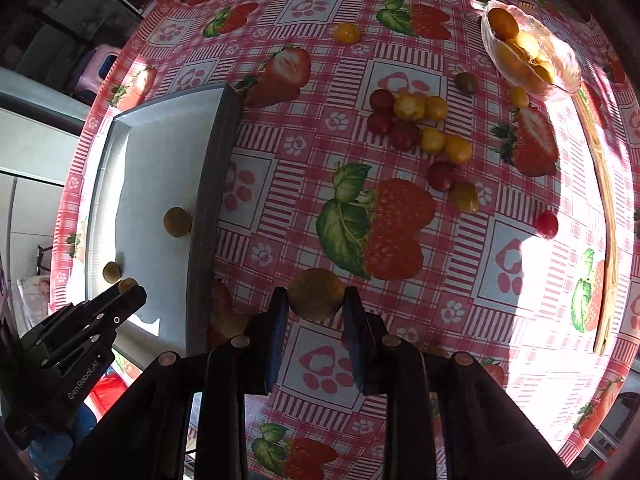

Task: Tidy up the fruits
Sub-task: 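Carry both held fruits into the white tray and open both tools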

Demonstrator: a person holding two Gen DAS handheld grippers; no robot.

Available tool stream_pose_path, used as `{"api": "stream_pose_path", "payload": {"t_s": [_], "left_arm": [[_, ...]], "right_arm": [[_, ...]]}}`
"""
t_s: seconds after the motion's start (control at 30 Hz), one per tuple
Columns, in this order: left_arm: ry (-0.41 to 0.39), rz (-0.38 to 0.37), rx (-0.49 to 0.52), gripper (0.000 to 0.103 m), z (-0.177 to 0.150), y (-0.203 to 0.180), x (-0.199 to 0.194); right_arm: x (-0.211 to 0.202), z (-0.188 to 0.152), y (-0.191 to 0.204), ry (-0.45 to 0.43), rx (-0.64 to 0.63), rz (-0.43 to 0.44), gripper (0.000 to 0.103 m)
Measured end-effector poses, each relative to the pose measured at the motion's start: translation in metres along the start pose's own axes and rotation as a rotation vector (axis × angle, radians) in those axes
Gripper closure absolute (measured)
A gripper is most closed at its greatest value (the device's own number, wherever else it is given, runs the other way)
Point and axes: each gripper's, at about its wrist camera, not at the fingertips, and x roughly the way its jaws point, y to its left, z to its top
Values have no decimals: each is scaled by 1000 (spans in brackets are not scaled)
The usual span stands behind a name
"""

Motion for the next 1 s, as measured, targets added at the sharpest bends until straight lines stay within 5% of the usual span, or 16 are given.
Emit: {"api": "stream_pose_path", "payload": {"t_s": [0.43,0.77,0.8,0.9,1.0], "left_arm": [[32,82,-130,82,-25,66,20],[27,124,-82,81,-23,60,30],[28,123,-74,76,-23,58,31],[17,148,-66,34,-22,51,32],[24,156,-58,34,-21,49,35]], "right_arm": [[44,18,109,84,-213,52,72],[85,19,126,164,-248,-10,72],[87,19,127,168,-246,-9,72],[92,23,133,164,-254,-18,71],[93,25,136,167,-255,-16,70]]}}
